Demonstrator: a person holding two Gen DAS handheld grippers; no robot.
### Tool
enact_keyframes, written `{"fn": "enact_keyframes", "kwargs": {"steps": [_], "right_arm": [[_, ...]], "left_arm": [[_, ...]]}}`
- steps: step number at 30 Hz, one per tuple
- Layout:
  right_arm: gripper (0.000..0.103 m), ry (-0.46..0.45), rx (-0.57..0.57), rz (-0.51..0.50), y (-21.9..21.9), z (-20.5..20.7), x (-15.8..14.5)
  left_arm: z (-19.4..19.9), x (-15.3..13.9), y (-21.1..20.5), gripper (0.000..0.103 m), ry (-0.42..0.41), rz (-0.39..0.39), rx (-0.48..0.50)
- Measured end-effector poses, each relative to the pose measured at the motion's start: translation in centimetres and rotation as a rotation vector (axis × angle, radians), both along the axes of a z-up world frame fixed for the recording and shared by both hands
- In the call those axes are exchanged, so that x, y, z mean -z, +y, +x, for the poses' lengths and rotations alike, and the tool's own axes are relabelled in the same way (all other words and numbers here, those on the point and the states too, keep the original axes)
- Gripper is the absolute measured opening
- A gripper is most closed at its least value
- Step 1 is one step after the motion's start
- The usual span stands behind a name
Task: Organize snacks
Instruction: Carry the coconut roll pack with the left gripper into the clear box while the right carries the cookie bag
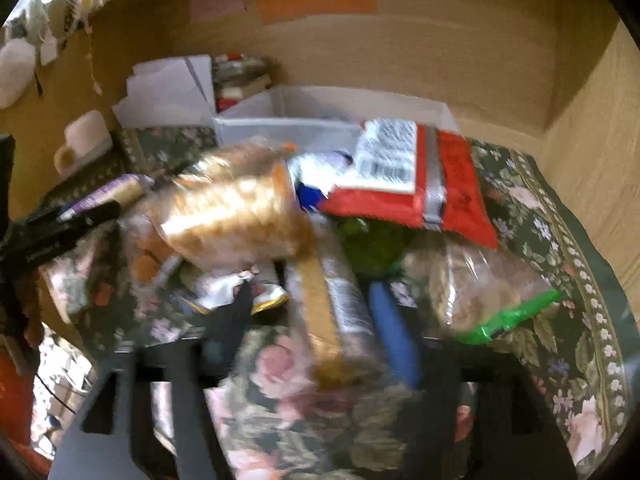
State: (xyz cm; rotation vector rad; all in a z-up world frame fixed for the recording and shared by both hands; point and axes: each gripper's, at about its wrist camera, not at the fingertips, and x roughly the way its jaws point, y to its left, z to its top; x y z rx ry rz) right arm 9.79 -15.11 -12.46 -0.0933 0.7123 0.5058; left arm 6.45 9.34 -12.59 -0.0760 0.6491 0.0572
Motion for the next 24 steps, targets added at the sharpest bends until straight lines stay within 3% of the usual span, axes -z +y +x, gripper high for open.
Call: {"fn": "enact_keyframes", "kwargs": {"steps": [2, 6, 19, 22, 24], "right_arm": [[0.088, -0.04, 0.0, 0.02, 0.5, -0.4, -0.7], [0.092, -0.061, -0.036, 0.04, 2.0, -0.6, -1.4], [0.093, -0.003, -0.09, 0.016, 7.3, 2.5, 0.0], [0.091, 0.003, -0.077, 0.027, 7.3, 2.8, 0.0], [0.078, 0.005, -0.081, 0.037, 6.9, 2.7, -0.1]], "left_arm": [[-0.3, -0.3, 0.0, 0.045, -0.009, -0.002, 0.0], [-0.8, -0.8, 0.3, 0.045, -0.02, -0.006, 0.003], [-1.0, -0.9, 0.9, 0.045, -0.028, -0.022, 0.005], [-0.7, -0.9, 0.8, 0.045, -0.03, -0.023, 0.009], [-0.6, -1.0, 0.8, 0.045, -0.032, -0.024, 0.014]]}}
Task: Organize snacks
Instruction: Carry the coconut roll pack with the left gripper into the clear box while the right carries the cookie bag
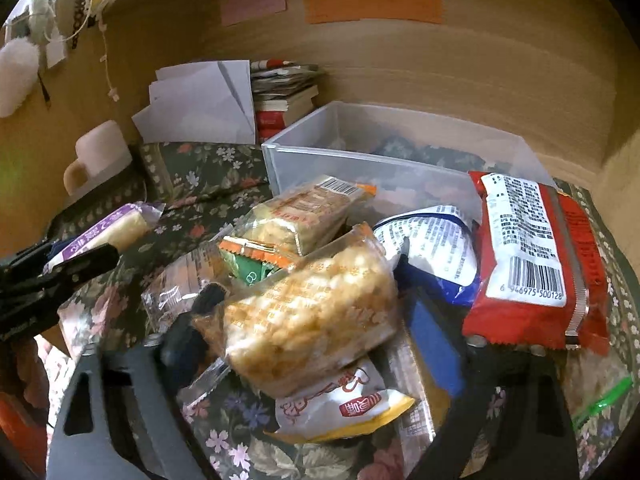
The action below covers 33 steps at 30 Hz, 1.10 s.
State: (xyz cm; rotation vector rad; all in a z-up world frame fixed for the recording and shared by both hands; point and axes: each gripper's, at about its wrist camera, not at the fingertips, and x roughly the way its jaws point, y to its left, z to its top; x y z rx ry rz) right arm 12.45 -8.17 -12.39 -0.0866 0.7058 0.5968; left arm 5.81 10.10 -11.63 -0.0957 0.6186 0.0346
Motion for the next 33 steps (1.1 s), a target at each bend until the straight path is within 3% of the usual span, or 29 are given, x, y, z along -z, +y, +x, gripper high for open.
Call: {"fn": "enact_keyframes", "kwargs": {"steps": [13, 21, 33], "right_arm": [[0.074, -0.023, 0.008, 0.06, -2.3, -1.5, -1.8], [0.074, -0.127, 0.034, 0.077, -4.4, -1.9, -5.5], [0.074, -0.248, 0.122, 0.085, -7.2, 2.0, -10.4]], "left_arm": [[0.4, -2.9, -1.9, 0.045, -0.067, 0.0, 0.038], [1.7, -5.9, -3.7, 0.045, -0.119, -0.002, 0.065], [7.3, -9.5, -6.0, 0.045, -0.154, 0.052, 0.082]]}}
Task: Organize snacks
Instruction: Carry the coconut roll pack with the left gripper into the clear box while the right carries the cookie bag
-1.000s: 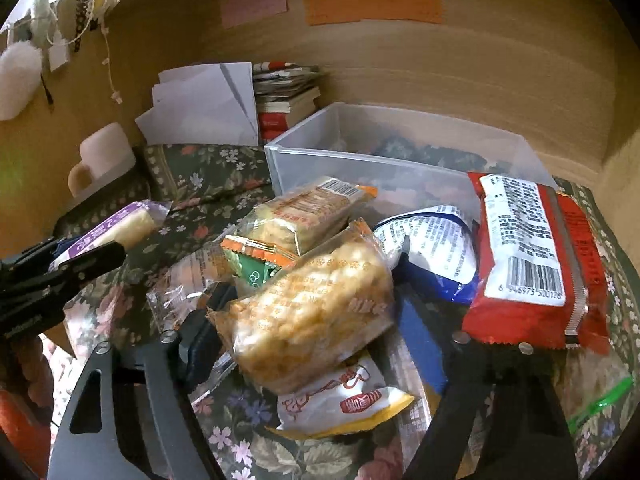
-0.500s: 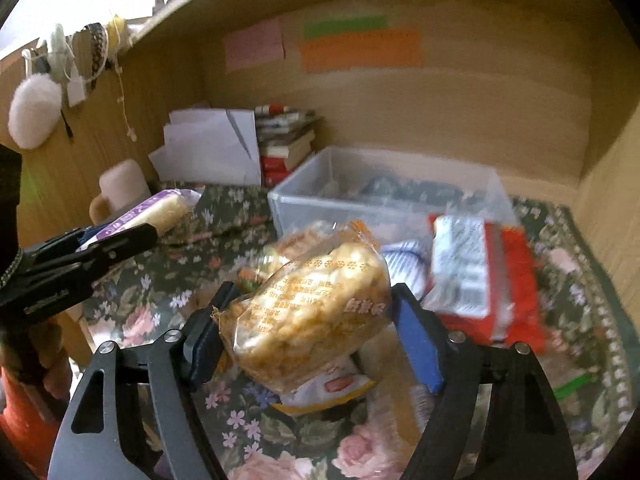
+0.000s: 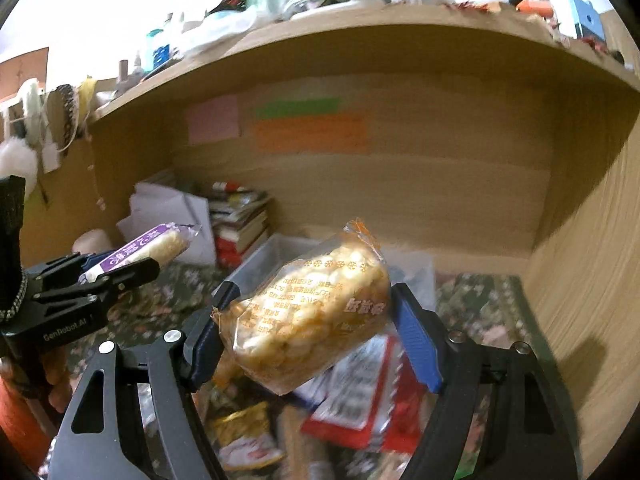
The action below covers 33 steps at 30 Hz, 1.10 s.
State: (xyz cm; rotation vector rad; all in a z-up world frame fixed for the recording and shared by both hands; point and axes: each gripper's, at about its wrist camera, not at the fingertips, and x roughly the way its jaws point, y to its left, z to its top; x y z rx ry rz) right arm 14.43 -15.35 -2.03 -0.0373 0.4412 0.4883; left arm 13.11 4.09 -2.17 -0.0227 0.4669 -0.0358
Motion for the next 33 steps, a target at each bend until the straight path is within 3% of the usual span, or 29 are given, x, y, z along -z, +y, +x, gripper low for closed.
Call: {"fn": "enact_keyframes", "kwargs": {"steps": [10, 22, 26, 28, 30, 33], "right_arm": [[0.074, 0.015, 0.043, -0.059, -0.1, 5.7, -0.4], [0.074, 0.232, 0.002, -0.143, 0.9, 13.3, 2.9], [0.074, 0.262, 0.003, -0.181, 1.2, 14.3, 3.6], [0.074, 0.258, 0.01, -0.19, 1.3, 14.3, 3.7], [0.077, 0.249, 0.016, -0.204, 1.4, 14.4, 3.6], [0.083, 0.226, 0.014, -0.204, 1.5, 13.9, 3.1]], "left_arm": [[7.0, -0.1, -0.6, 0.045, 0.071, -0.007, 0.013], [14.3, 4.0, -0.8, 0.045, 0.247, 0.009, 0.034], [15.8, 5.1, -0.7, 0.045, 0.297, -0.013, 0.051], [16.3, 5.4, -0.6, 0.046, 0.301, -0.023, 0.059], [16.5, 5.4, -0.7, 0.057, 0.302, -0.021, 0.057], [16.2, 5.0, -0.7, 0.059, 0.297, -0.033, 0.062]]}}
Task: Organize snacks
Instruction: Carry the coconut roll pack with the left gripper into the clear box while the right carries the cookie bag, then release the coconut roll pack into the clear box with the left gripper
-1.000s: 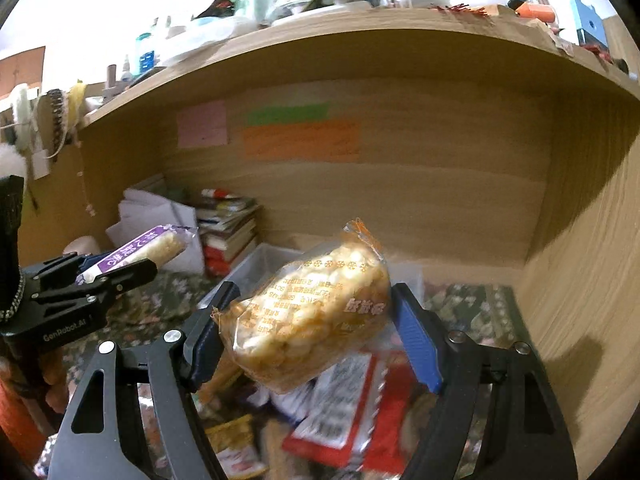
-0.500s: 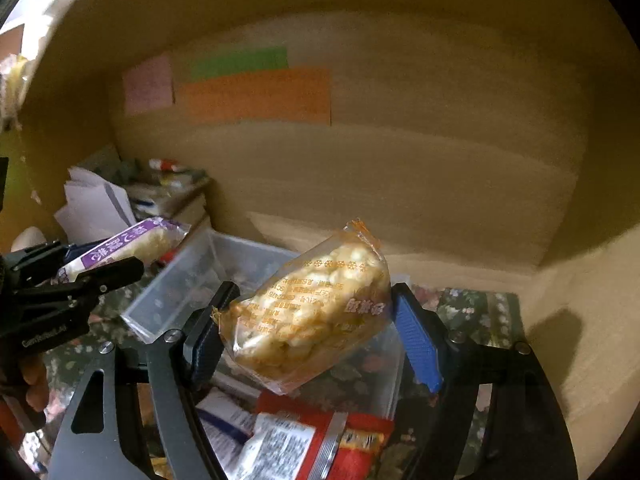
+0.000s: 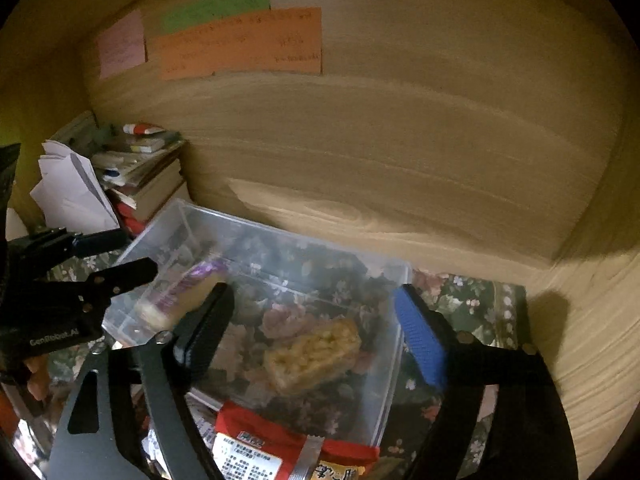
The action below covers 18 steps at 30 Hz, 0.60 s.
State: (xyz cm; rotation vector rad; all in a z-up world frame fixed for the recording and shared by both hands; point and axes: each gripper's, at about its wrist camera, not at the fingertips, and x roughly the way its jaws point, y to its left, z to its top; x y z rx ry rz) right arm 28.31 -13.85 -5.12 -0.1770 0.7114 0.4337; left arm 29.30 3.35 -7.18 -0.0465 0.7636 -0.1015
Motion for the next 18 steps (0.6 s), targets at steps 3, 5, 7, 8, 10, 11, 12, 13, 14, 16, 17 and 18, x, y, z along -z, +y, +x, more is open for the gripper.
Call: {"fn": "enact_keyframes", "kwargs": {"steps": [3, 5, 7, 8, 10, 11, 12, 13, 14, 16, 17, 18], "right_arm": [[0.083, -0.03, -0.003, 0.007, -0.2, -0.7, -0.7], [0.085, -0.046, -0.007, 0.02, -0.4, -1.5, -1.2], [0.086, -0.062, -0.013, 0.031, -0.6, -2.4, -1.6], [0.086, -0.07, -0.013, 0.034, -0.6, -2.7, -1.9], [0.088, -0.097, -0.013, 0.041, -1.1, -4.2, -2.5], [0.09, -0.104, -0.013, 0.044, -1.3, -4.6, -2.5], [0.091, -0.118, -0.013, 0.047, -1.6, -5.5, -2.7], [0.092, -0.125, -0.011, 0.048, -1.6, -5.8, -2.7], [0.094, -0.136, -0.006, 0.049, -1.9, -6.6, -2.8], [0.096, -0.146, 0.002, 0.048, -2.2, -7.5, -2.7], [0.097, -0.148, 0.008, 0.044, -2.3, -8.0, -2.5], [0.098, -0.15, 0.015, 0.041, -2.5, -8.5, -2.3]], "left_arm": [[-0.6, -0.6, 0.0, 0.059, -0.018, 0.02, 0.004], [-1.6, -1.2, 0.0, 0.062, -0.036, 0.032, 0.01], [-2.7, -1.9, 0.1, 0.066, -0.051, 0.031, 0.015], [-3.4, -2.2, 0.1, 0.068, -0.058, 0.03, 0.015], [-4.5, -2.7, 0.1, 0.07, -0.07, 0.031, 0.014], [-5.1, -2.9, 0.1, 0.071, -0.074, 0.033, 0.014], [-5.6, -2.9, 0.0, 0.072, -0.077, 0.035, 0.014], [-6.2, -2.9, -0.1, 0.073, -0.081, 0.036, 0.017], [-6.7, -2.9, -0.1, 0.074, -0.083, 0.036, 0.019], [-7.9, -2.7, -0.3, 0.075, -0.086, 0.04, 0.024], [-8.6, -2.5, -0.4, 0.076, -0.085, 0.042, 0.029], [-8.8, -2.2, -0.6, 0.076, -0.083, 0.044, 0.032]]}}
